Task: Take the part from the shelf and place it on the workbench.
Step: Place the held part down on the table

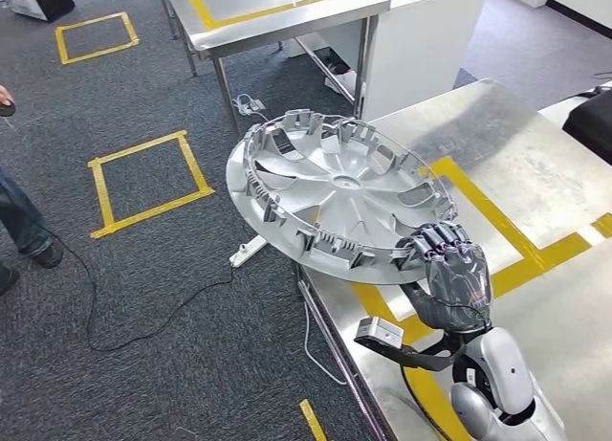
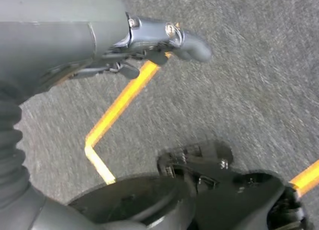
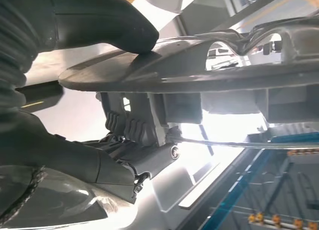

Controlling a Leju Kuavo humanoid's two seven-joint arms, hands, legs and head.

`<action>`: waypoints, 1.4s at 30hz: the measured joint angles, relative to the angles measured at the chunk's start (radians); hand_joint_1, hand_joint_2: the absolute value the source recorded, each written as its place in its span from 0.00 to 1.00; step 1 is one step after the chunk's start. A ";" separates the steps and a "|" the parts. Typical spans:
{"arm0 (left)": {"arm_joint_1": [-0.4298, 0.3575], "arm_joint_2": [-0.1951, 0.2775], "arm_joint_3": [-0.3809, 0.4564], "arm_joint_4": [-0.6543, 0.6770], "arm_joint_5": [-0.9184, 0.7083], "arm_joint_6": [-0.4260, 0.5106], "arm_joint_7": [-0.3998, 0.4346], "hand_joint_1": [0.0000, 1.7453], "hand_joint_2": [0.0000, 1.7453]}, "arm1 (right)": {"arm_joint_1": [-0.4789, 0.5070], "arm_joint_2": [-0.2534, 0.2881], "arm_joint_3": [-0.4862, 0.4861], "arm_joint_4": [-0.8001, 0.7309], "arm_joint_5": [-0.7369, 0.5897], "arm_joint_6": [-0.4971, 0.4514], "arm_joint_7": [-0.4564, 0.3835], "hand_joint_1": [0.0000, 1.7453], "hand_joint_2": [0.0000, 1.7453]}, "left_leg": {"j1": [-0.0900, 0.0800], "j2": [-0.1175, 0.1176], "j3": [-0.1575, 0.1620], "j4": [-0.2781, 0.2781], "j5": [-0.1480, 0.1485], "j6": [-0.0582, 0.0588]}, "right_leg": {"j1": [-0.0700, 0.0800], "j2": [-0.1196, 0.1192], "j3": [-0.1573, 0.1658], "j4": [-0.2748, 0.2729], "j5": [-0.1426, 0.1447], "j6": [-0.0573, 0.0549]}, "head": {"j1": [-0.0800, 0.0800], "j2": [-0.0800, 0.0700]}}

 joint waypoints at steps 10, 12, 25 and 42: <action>-0.019 0.007 0.004 0.000 -0.054 -0.002 -0.013 0.00 1.00 | 0.006 0.000 -0.001 -0.007 0.007 0.003 0.000 1.00 1.00 | 0.005 -0.055 0.102 -0.281 0.154 0.031 | -0.008 0.075 -0.034 0.024 -0.004 0.036 | 0.003 0.000; -0.026 0.008 0.004 0.000 -0.062 -0.004 -0.013 0.00 1.00 | 0.006 0.000 -0.002 -0.009 0.009 0.006 0.002 1.00 1.00 | 0.005 -0.029 0.105 -0.289 0.158 0.040 | -0.005 0.013 -0.076 0.104 -0.051 0.043 | 0.007 0.000; -0.045 0.003 0.000 0.000 -0.095 -0.011 -0.013 0.00 1.00 | 0.023 0.000 -0.015 -0.021 0.012 0.005 0.002 1.00 1.00 | -0.003 0.087 0.121 -0.273 0.123 0.005 | -0.004 -0.061 -0.009 0.009 -0.008 0.020 | 0.007 0.000; -0.087 0.002 -0.053 -0.003 -0.169 -0.006 -0.086 0.00 1.00 | 0.072 -0.005 -0.037 -0.045 0.015 0.004 -0.011 1.00 1.00 | 0.006 -0.032 0.099 -0.290 0.169 0.043 | -0.007 0.037 -0.059 0.074 -0.040 0.042 | 0.006 0.000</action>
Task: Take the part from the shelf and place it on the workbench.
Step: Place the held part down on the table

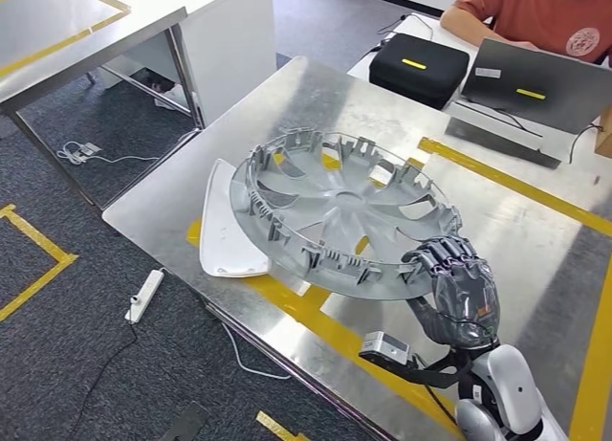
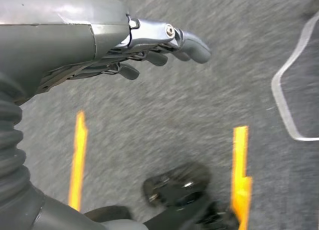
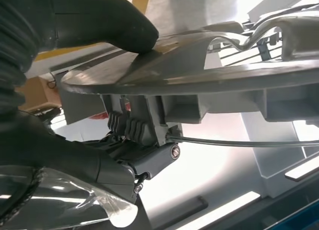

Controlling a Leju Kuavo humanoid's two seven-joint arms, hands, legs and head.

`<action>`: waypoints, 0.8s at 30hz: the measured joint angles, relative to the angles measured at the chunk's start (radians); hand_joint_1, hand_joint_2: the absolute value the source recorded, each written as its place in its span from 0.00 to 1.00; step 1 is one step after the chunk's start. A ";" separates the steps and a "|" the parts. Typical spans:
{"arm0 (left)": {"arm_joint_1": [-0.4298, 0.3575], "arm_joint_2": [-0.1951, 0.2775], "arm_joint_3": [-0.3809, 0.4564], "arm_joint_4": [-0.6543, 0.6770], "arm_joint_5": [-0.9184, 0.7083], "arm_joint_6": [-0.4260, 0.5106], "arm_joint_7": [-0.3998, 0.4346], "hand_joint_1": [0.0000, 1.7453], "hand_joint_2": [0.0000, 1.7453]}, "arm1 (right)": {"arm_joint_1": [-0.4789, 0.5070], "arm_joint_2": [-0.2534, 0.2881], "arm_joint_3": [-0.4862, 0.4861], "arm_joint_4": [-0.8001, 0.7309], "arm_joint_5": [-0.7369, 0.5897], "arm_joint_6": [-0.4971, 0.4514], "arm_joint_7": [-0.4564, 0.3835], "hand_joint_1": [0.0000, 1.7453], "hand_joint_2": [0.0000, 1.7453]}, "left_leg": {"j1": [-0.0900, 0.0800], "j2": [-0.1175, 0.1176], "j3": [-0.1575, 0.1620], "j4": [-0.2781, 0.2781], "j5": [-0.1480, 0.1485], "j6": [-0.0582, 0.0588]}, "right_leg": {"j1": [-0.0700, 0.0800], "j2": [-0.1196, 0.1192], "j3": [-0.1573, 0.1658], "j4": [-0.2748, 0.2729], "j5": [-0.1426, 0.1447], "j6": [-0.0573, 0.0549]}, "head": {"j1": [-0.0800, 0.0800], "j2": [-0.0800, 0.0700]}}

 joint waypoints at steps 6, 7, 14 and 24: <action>-0.014 -0.012 -0.022 -0.007 -0.012 -0.003 -0.058 0.00 1.00 | 0.007 -0.005 -0.008 -0.004 -0.002 0.001 -0.008 1.00 1.00 | -0.001 0.079 0.001 0.000 -0.005 0.000 | -0.008 -0.072 -0.065 0.144 -0.034 0.021 | 0.003 0.000; -0.017 -0.014 -0.025 -0.008 -0.014 -0.005 -0.055 0.00 1.00 | 0.008 -0.006 -0.008 -0.005 -0.002 0.001 -0.010 1.00 1.00 | -0.001 0.090 0.003 0.001 -0.007 -0.003 | -0.008 -0.093 -0.025 0.071 -0.004 0.021 | 0.003 0.000; -0.018 -0.017 -0.034 -0.008 -0.017 -0.011 -0.022 0.00 1.00 | 0.010 -0.007 -0.017 -0.017 0.000 -0.001 -0.012 1.00 1.00 | -0.005 0.122 0.011 0.023 -0.036 -0.040 | 0.002 -0.094 0.057 -0.072 0.033 -0.021 | -0.002 0.000; 0.010 -0.010 -0.037 -0.003 -0.028 -0.013 -0.007 0.00 1.00 | 0.027 -0.007 -0.023 -0.023 0.031 0.000 -0.011 1.00 1.00 | -0.010 0.016 -0.038 0.069 -0.005 -0.015 | 0.010 0.014 0.065 -0.071 0.032 -0.035 | -0.008 0.000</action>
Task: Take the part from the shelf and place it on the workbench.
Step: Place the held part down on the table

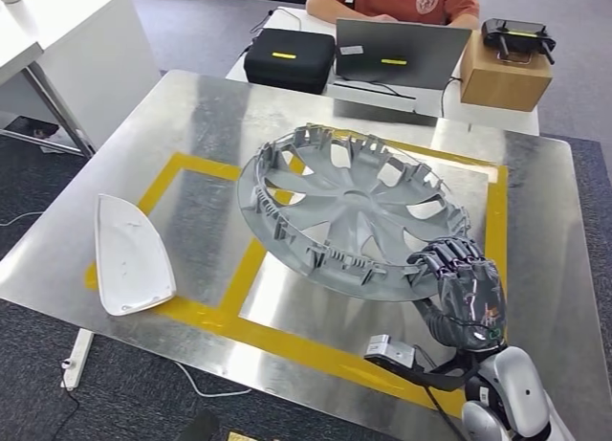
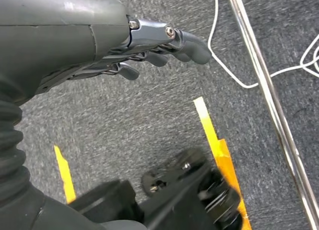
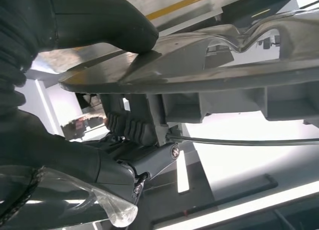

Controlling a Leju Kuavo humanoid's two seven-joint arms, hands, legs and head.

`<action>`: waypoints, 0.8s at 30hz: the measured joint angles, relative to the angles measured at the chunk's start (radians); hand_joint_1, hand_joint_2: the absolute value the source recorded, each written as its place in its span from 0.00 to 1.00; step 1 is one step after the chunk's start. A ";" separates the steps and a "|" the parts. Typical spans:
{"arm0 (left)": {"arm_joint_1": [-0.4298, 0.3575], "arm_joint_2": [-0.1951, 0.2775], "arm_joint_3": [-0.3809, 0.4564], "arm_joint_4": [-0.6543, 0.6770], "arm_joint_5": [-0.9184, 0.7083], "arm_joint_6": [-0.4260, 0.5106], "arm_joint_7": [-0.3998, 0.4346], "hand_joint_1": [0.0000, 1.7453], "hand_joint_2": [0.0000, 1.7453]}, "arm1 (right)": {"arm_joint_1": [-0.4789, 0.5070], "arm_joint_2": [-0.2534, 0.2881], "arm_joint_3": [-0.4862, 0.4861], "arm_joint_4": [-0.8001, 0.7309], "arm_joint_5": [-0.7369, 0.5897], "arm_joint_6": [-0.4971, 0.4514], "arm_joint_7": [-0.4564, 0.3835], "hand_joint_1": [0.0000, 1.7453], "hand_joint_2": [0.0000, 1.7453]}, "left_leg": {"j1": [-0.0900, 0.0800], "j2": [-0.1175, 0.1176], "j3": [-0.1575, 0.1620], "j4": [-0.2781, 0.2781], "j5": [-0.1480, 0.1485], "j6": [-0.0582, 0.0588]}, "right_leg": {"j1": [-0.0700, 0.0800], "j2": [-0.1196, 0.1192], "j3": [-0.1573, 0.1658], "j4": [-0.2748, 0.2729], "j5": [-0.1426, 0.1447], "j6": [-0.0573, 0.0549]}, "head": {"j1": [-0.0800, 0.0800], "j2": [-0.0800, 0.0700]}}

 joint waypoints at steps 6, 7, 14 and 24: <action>0.005 -0.001 -0.001 0.004 -0.001 -0.004 0.008 0.00 1.00 | 0.011 -0.009 0.007 -0.003 0.046 0.014 0.008 1.00 1.00 | -0.005 -0.013 0.019 -0.061 0.012 -0.005 | -0.002 0.000 -0.005 0.001 -0.004 0.002 | 0.001 0.000; 0.005 -0.001 -0.001 0.005 -0.002 -0.005 0.008 0.00 1.00 | 0.011 -0.011 0.010 -0.003 0.052 0.019 0.010 1.00 1.00 | -0.005 -0.014 0.018 -0.061 0.012 -0.003 | -0.002 -0.002 -0.004 -0.001 -0.003 0.004 | 0.001 0.000; 0.007 -0.002 -0.001 0.008 -0.007 -0.008 0.009 0.00 1.00 | 0.010 -0.021 0.037 -0.003 0.092 0.033 0.015 1.00 1.00 | -0.006 -0.015 0.018 -0.060 0.012 0.002 | -0.003 -0.003 -0.002 -0.006 -0.001 0.010 | 0.001 0.000; 0.007 -0.004 -0.002 0.008 -0.012 -0.019 0.016 0.00 1.00 | 0.005 -0.030 0.081 -0.003 0.105 0.039 0.017 1.00 1.00 | -0.004 -0.015 0.018 -0.061 0.012 0.002 | -0.002 -0.003 -0.003 -0.006 -0.001 0.010 | 0.000 0.000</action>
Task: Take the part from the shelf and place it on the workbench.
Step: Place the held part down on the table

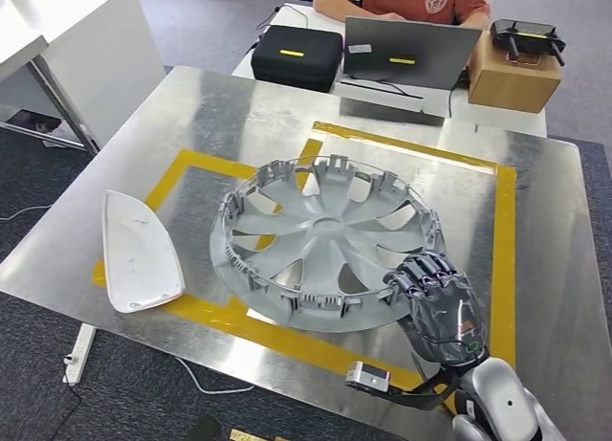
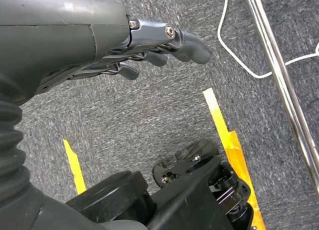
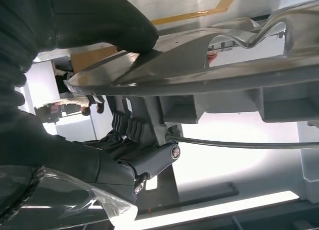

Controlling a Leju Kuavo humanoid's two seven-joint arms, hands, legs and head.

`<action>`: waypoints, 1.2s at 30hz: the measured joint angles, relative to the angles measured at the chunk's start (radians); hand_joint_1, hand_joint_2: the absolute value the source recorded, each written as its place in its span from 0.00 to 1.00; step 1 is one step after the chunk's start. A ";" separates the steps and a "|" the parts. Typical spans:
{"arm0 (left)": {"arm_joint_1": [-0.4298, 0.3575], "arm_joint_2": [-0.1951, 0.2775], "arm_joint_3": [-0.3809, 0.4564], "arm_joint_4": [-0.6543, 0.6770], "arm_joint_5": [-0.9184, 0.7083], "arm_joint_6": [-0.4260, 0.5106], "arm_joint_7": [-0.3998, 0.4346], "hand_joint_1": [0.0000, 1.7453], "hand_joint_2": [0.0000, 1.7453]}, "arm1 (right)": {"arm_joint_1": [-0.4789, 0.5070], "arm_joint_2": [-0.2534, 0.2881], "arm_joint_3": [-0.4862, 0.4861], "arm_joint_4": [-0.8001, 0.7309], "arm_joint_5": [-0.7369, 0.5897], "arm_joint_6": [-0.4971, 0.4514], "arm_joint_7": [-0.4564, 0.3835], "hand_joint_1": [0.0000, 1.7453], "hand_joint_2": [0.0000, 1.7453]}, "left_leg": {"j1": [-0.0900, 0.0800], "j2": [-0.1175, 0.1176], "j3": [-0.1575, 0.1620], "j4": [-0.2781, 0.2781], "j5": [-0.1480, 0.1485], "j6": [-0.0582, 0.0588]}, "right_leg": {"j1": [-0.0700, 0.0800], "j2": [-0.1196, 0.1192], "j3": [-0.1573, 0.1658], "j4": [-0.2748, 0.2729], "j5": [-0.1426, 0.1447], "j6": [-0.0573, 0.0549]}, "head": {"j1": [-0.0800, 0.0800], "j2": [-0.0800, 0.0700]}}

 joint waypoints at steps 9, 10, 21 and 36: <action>0.004 -0.004 -0.001 0.001 -0.009 -0.002 0.009 0.00 1.00 | 0.000 -0.005 0.017 0.003 -0.028 0.007 0.014 1.00 1.00 | 0.001 0.000 0.000 -0.001 0.000 0.000 | 0.001 0.000 -0.001 0.000 0.000 0.000 | 0.000 0.000; 0.004 -0.005 -0.002 0.001 -0.010 -0.002 0.010 0.00 1.00 | 0.000 -0.005 0.017 0.004 -0.028 0.011 0.016 1.00 1.00 | 0.001 0.000 0.000 -0.001 0.000 0.000 | 0.001 0.000 -0.001 0.000 0.000 0.000 | 0.000 0.000; 0.004 -0.006 -0.002 0.001 -0.019 -0.005 0.012 0.00 1.00 | -0.001 -0.009 0.019 0.047 -0.021 0.066 0.035 1.00 1.00 | 0.001 0.000 0.000 -0.001 0.000 0.000 | 0.001 0.000 0.000 0.000 0.000 0.000 | 0.000 0.000; 0.004 -0.009 -0.002 0.001 -0.029 -0.010 0.036 0.00 1.00 | -0.047 -0.005 0.053 0.162 0.058 0.084 0.080 1.00 1.00 | 0.001 0.000 0.000 -0.001 0.000 0.000 | 0.001 0.000 0.000 0.000 0.000 0.000 | 0.000 0.000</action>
